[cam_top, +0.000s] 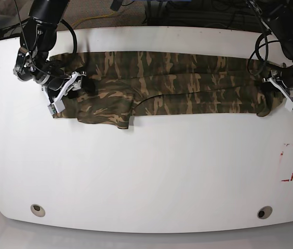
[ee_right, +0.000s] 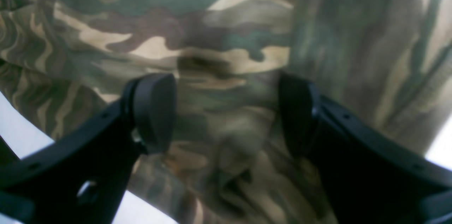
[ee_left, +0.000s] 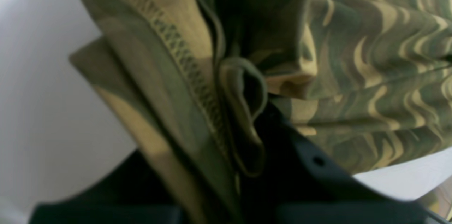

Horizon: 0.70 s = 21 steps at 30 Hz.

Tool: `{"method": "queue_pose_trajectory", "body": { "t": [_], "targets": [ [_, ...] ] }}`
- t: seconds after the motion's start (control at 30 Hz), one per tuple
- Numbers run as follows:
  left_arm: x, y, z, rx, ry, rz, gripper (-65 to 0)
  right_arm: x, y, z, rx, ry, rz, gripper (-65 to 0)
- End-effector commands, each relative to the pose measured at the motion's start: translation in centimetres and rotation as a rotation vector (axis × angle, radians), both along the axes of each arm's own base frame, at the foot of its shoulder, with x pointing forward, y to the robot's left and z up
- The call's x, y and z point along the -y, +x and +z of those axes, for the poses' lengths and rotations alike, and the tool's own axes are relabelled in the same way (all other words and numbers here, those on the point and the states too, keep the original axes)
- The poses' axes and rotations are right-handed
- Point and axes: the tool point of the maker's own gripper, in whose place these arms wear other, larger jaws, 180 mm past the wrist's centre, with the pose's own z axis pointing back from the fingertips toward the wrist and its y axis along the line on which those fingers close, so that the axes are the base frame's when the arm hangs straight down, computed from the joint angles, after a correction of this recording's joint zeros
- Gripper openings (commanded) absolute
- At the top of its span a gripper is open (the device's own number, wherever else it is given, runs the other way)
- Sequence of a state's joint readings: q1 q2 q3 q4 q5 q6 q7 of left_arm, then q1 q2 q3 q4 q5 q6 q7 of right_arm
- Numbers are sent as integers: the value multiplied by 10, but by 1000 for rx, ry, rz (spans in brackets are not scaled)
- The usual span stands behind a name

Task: Fold the T-shirt properly
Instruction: 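Grasp the strip's end with the left gripper and fold it toward the right gripper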

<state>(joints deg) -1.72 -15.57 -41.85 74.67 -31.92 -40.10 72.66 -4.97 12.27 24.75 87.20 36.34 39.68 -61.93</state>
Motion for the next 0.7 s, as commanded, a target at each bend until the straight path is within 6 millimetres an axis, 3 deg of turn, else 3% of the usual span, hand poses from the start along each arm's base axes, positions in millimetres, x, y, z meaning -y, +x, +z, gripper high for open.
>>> {"method": "queue_pose_trajectory", "body": {
  "t": [0.0, 0.13, 0.3, 0.47, 0.67],
  "targets": [
    [-11, 5, 24, 42, 92, -24, -636, 5, 8, 11, 41, -7, 1, -212],
    [-4, 5, 58, 131, 211, -76, -637, 5, 8, 11, 41, -7, 1, -212],
    [44, 11, 94, 237, 317, -237, -637, 5, 8, 11, 41, -7, 1, -212],
    [109, 14, 99, 293, 285, -404, -637, 5, 7, 10, 39, -6, 0, -212],
    [162, 23, 98, 335, 201, -501, -636, 1, 5, 3, 20, 13, -6, -212]
  ]
}}
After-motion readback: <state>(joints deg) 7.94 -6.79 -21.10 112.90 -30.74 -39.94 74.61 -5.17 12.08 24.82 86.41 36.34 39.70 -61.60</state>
